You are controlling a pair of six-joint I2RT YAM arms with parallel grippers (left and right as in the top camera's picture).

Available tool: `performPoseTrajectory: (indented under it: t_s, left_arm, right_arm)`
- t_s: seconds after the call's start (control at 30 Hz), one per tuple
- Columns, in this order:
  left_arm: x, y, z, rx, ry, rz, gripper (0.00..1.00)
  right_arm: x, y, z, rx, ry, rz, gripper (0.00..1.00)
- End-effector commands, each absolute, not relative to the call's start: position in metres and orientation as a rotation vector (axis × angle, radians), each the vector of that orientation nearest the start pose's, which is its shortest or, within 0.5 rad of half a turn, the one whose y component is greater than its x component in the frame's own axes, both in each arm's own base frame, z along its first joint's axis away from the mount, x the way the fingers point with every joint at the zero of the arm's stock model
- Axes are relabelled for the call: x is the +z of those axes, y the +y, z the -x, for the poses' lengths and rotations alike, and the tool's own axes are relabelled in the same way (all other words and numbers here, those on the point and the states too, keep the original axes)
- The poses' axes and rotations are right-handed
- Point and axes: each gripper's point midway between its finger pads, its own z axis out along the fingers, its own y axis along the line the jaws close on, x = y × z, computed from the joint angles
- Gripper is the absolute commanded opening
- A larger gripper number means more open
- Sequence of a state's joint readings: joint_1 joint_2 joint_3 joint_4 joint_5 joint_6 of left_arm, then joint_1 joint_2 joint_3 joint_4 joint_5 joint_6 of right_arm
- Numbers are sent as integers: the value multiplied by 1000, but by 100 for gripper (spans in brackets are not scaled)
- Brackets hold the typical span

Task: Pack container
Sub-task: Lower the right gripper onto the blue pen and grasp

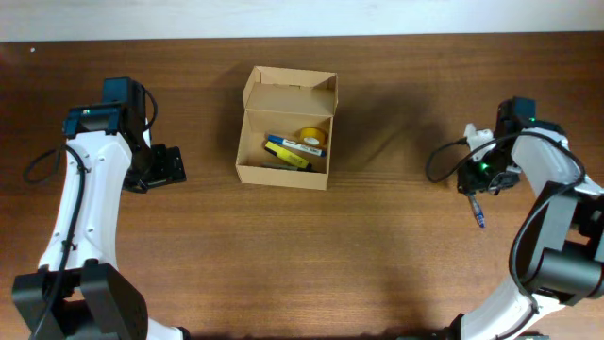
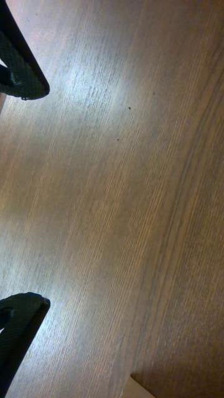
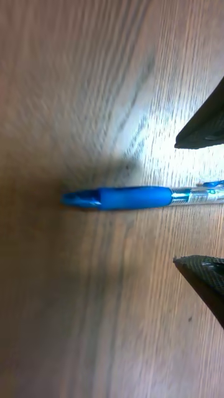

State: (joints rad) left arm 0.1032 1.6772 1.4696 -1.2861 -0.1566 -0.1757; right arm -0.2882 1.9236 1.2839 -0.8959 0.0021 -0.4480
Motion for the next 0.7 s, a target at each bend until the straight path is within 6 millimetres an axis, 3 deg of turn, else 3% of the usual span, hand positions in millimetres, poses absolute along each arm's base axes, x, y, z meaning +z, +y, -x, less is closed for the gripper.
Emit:
performPoseTrajectory:
  t_s: [0.0, 0.23, 0.3, 0.4, 0.47, 0.6, 0.67]
  left_arm:
    - [142, 60, -313, 231, 3021, 419, 100]
    - [142, 60, -313, 231, 3022, 419, 100]
    - [142, 60, -313, 231, 3021, 419, 100]
    - [142, 60, -313, 231, 3022, 419, 100]
    - [142, 60, -313, 231, 3021, 419, 100]
    - [142, 60, -313, 231, 3022, 419, 100]
    - [142, 60, -313, 231, 3022, 419, 100]
  right_arm:
    - [7, -105, -329, -86, 3136, 339, 56]
    - [-8, -106, -319, -111, 3146, 362, 53]
    - [-12, -107, -317, -127, 3149, 364, 42]
    - [-15, -107, -314, -129, 3152, 364, 10]
    - [-15, -107, -314, -132, 3152, 364, 4]
    - [-13, -104, -319, -128, 3142, 319, 4]
    - [-6, -91, -334, -53, 3095, 320, 4]
